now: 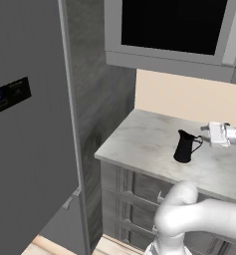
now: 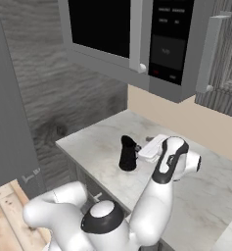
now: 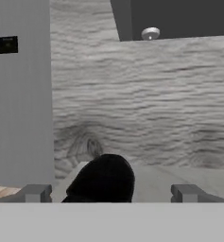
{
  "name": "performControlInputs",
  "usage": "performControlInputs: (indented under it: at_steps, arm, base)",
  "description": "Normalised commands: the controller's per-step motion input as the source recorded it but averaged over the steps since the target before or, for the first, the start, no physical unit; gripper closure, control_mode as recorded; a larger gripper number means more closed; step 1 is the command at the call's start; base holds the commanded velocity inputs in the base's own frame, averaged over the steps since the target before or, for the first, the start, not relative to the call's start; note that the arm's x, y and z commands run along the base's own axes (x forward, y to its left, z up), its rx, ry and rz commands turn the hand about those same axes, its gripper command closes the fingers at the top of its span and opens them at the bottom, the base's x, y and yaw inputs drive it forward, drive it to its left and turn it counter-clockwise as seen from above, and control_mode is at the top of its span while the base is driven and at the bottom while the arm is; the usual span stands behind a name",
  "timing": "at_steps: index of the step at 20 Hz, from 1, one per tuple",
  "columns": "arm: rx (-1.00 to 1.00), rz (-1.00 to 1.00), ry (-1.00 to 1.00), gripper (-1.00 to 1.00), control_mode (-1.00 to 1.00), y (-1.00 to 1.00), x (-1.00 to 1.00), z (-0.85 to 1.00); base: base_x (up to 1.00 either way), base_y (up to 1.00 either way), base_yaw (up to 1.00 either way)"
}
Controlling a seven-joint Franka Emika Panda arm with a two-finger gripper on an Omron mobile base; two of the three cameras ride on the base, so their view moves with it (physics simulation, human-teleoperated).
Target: Move the sausage and pickle from the second highest shelf to the top shelf to make space. Then, place the pitcher from the counter on the cleared second highest shelf.
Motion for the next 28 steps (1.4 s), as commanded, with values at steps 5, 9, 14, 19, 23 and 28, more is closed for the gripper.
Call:
performControlInputs:
  at_steps: [5, 9, 14, 19, 23, 28]
  arm:
    - [0.00, 0.00, 0.00, -1.00, -1.00, 0.00, 0.20, -0.22]
    - [-0.03, 0.00, 0.00, -1.00, -1.00, 0.00, 0.04, -0.24]
    - [-0.09, 0.00, 0.01, -1.00, -1.00, 0.01, 0.00, -0.15]
    - [-0.10, 0.00, 0.02, -1.00, -1.00, 0.08, 0.00, -0.07]
    - [-0.08, 0.00, 0.05, -1.00, -1.00, 0.14, 0.00, 0.00]
    - [-0.07, 0.00, 0.09, -1.00, -1.00, 0.11, 0.00, 0.00]
  base:
    - [0.00, 0.00, 0.00]
    - [0.00, 0.00, 0.00]
    - [0.00, 0.00, 0.00]
    - [0.00, 0.00, 0.00]
    - [0.00, 0.00, 0.00]
    - [0.00, 0.00, 0.00]
